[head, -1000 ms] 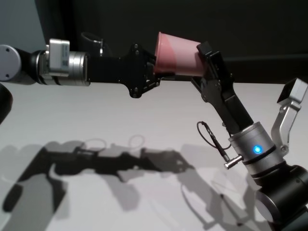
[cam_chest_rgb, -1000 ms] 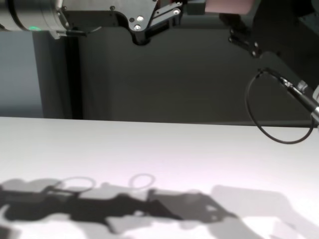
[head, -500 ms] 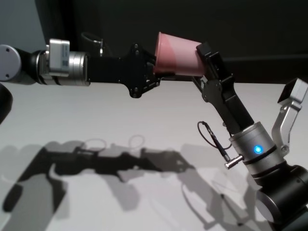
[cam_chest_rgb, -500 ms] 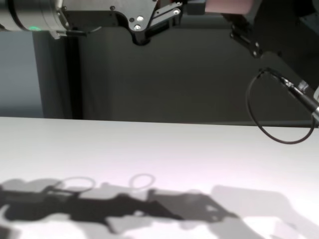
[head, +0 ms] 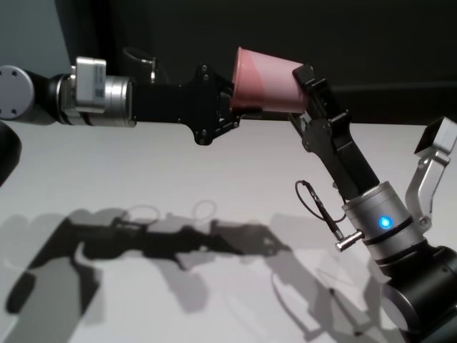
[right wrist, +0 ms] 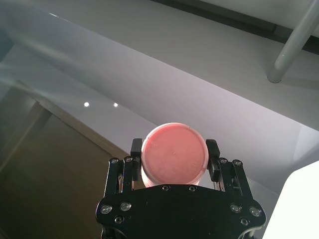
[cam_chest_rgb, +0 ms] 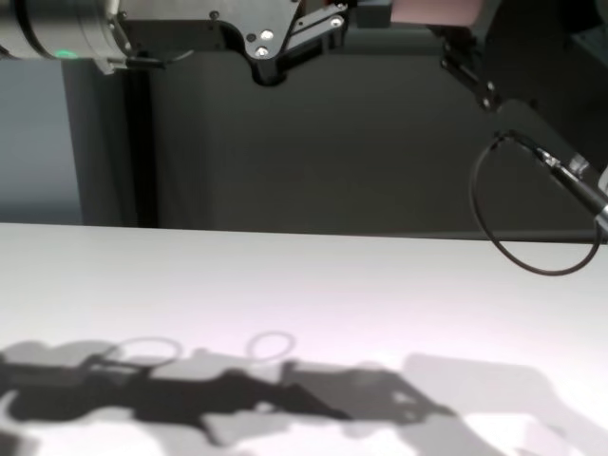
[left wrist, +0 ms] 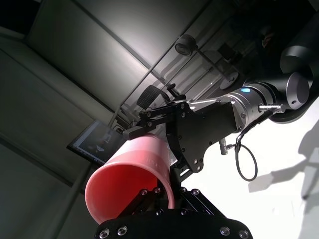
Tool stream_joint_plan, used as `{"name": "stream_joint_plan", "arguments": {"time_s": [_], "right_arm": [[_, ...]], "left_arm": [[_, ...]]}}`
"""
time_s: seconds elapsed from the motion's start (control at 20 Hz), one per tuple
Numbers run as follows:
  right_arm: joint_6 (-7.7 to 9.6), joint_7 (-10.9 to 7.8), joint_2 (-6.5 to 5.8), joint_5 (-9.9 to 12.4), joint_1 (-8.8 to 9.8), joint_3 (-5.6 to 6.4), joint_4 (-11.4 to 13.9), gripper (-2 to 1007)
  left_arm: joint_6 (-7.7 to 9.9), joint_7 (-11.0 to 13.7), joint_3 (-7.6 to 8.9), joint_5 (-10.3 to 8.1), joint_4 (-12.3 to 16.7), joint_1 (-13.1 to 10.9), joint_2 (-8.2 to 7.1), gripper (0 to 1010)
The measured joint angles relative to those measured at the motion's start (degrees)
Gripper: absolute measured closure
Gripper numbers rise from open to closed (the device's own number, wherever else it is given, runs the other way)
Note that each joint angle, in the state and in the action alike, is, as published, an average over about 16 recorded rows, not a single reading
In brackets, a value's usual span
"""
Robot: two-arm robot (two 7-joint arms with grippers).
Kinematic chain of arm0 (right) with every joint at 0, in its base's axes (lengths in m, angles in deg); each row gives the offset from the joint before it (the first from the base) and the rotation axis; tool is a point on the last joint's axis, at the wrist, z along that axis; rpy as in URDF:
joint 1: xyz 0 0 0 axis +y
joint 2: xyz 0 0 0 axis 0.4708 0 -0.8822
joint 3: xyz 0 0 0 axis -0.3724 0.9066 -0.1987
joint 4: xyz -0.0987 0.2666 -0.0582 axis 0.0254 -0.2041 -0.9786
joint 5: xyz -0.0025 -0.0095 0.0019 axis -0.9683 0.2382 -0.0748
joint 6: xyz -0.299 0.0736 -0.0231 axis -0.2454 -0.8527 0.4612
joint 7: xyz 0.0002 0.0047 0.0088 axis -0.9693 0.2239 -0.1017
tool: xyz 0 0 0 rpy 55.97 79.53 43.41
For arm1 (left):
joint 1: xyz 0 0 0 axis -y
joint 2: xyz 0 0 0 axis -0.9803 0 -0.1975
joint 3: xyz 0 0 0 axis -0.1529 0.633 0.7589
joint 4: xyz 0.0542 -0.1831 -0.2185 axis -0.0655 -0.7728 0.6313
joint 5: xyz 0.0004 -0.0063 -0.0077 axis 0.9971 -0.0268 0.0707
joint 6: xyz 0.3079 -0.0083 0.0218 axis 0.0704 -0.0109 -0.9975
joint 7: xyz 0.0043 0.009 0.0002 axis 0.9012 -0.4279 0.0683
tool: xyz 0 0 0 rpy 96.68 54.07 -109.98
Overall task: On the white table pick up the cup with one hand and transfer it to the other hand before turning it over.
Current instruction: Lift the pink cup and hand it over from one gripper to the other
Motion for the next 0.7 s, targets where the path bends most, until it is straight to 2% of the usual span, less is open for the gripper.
{"name": "stream_joint_plan", "arguments": {"time_s": [0.35, 0.7], "right_arm": [[0.05, -0.04, 0.03, -0.02, 0.02, 0.03, 0.00, 268], [0.09, -0.07, 0.05, -0.02, 0.04, 0.04, 0.01, 268]], "left_arm": [[0.00, 0.00, 0.00, 0.01, 0.00, 0.00, 0.00, 897], [0.00, 0.00, -0.01, 0.02, 0.00, 0.00, 0.00, 689]]}}
